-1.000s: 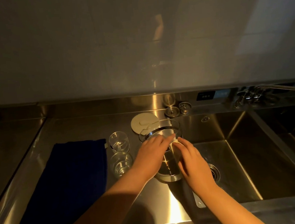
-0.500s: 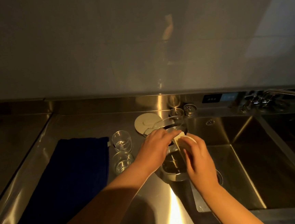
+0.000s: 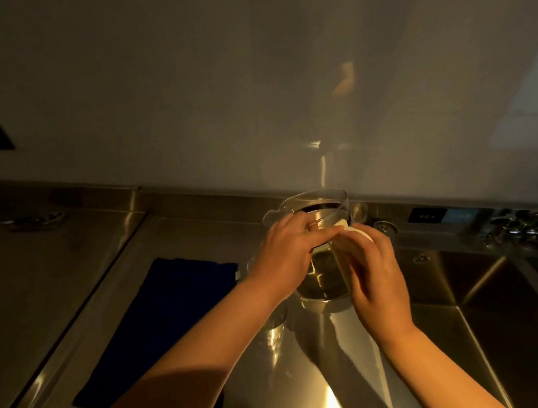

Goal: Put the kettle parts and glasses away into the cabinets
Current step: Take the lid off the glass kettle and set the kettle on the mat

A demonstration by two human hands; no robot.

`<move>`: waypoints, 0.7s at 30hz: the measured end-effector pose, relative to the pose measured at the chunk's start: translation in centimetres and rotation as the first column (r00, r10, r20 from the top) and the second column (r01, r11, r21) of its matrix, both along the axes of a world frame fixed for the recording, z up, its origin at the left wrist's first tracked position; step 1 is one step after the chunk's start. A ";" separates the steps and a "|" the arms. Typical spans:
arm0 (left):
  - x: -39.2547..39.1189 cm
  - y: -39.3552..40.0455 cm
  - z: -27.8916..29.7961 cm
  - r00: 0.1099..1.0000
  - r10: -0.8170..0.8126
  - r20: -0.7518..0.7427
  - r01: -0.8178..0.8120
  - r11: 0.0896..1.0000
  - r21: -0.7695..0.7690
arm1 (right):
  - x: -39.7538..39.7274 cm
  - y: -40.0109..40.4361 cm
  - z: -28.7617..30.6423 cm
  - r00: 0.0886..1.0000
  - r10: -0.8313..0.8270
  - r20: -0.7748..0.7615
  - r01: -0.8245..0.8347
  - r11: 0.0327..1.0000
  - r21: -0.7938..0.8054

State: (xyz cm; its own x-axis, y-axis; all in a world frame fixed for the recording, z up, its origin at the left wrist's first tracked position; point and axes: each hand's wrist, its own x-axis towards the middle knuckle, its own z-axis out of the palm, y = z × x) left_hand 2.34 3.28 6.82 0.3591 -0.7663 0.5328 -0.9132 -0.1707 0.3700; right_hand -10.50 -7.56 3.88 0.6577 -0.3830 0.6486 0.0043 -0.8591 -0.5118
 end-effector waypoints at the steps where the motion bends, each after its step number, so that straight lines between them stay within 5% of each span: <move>1: 0.5 0.7 0.3 1.000 0.007 0.013 -0.007 1.000 -0.001 | 0.6 0.6 0.2 1.000 0.008 0.003 -0.008 1.000 0.000; 21: 15.4 19.6 -1.3 0.997 -0.013 0.071 0.007 0.997 0.080 | 15.5 19.3 -2.4 0.999 0.047 0.020 -0.048 0.997 0.068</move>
State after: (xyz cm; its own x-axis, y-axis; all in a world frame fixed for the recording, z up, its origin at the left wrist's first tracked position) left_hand 17.78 22.85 5.52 0.3142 -0.8107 0.4939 -0.9386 -0.1874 0.2895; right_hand 5.00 11.75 1.45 0.6644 -0.3954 0.6342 0.0543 -0.8208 -0.5686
